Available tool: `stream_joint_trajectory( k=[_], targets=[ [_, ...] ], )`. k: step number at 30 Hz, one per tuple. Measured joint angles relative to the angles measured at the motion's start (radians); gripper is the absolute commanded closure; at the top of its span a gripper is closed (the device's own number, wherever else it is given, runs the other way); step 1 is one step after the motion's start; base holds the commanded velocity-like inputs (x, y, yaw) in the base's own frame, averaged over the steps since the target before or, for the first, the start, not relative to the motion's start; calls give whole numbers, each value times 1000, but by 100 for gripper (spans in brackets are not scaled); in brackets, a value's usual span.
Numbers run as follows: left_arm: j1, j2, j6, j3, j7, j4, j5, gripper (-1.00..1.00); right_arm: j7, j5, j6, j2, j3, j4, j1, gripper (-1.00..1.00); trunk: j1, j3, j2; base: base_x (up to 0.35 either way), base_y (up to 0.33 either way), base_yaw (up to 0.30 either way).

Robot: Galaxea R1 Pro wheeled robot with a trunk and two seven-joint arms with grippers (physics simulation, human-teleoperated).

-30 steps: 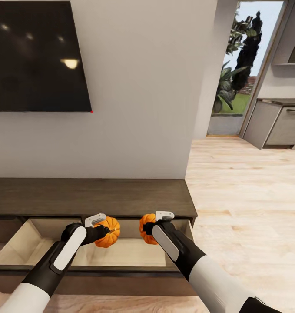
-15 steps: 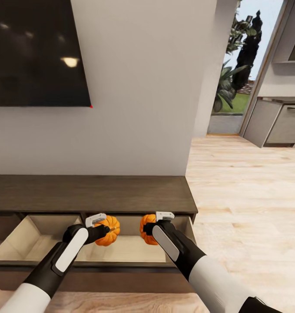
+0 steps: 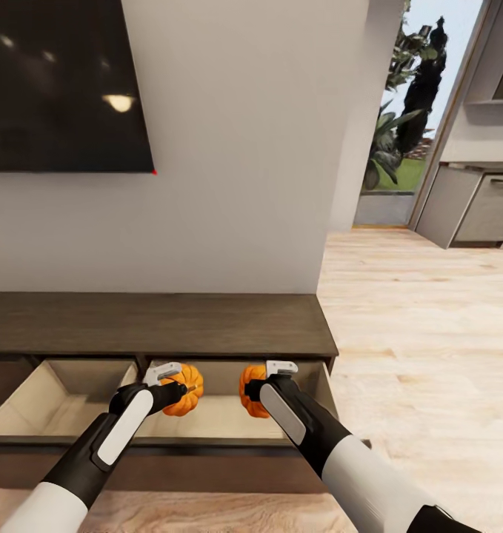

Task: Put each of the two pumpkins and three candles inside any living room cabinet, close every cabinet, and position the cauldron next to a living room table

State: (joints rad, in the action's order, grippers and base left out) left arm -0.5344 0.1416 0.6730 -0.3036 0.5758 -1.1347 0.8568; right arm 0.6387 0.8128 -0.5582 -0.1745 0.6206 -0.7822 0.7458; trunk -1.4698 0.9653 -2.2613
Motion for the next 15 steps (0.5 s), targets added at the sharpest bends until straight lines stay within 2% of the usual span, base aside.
stream_joint_trajectory(
  k=[15],
  targets=[
    [0,0,0,-6,0,0,2,100,-1,-5,2,0,0,15,0,100,-58,47,-105,0,0,0]
  ],
)
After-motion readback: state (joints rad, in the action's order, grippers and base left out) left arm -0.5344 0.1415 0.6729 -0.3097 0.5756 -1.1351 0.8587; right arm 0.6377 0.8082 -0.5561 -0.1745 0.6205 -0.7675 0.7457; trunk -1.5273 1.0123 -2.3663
